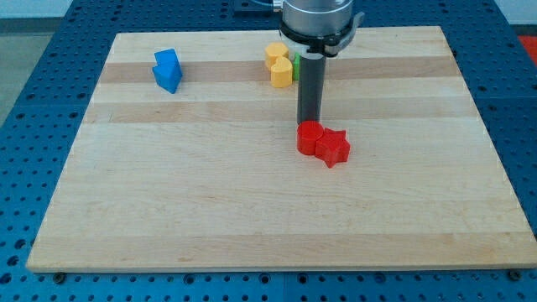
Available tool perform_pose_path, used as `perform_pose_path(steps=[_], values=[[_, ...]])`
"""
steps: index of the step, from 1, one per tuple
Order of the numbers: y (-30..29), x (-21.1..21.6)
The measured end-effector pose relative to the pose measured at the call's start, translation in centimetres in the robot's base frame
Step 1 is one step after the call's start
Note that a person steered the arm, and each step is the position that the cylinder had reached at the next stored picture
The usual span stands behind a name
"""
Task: Push the yellow blocks towards the center of the board
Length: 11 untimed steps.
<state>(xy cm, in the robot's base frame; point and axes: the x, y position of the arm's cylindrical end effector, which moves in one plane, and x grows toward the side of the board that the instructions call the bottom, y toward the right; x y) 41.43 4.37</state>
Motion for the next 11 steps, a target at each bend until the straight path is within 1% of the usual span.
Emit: perform_pose_path(steps=[1,2,4,5,8,9,10,11], values=[[0.1,-0.5],[0.9,-1.9],[5.4,-5.7],[7.2,-8.9],[7.6,-19.9],[4.6,-21.2],[-0.5,-21.2],[-3.7,-21.0]])
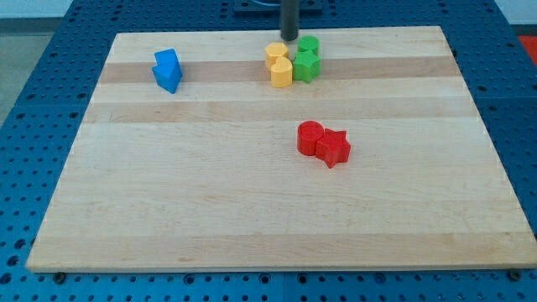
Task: Push the yellow blocks towards the center of the board
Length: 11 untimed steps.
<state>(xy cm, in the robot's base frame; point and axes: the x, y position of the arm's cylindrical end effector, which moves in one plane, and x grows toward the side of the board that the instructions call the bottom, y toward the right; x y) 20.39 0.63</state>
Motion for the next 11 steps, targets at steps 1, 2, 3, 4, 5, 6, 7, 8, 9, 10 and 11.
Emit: perform_pose_path(steps=[1,2,3,4,5,6,7,8,9,10,11], values=[[-1.0,0.8],[-1.0,1.8],[-1.2,2.8],[-1.4,3.9],[-1.4,4.6],[-1.4,5.4],[-1.4,6.2],[-1.4,7.2],[-1.4,7.8],[-1.4,8.5],[-1.4,9.4]])
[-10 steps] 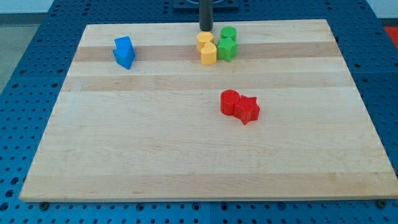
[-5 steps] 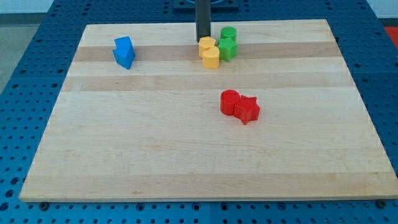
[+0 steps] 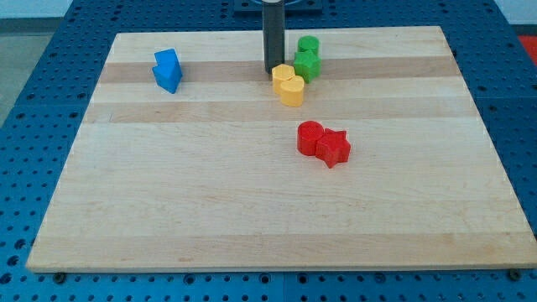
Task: Push the yellow blocks towards the center of the board
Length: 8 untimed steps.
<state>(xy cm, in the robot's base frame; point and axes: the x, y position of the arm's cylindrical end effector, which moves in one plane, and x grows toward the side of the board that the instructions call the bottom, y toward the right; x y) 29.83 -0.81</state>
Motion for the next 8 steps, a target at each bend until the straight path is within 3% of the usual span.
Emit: perform_pose_path(steps=[8], values=[[-1.8,5.9]])
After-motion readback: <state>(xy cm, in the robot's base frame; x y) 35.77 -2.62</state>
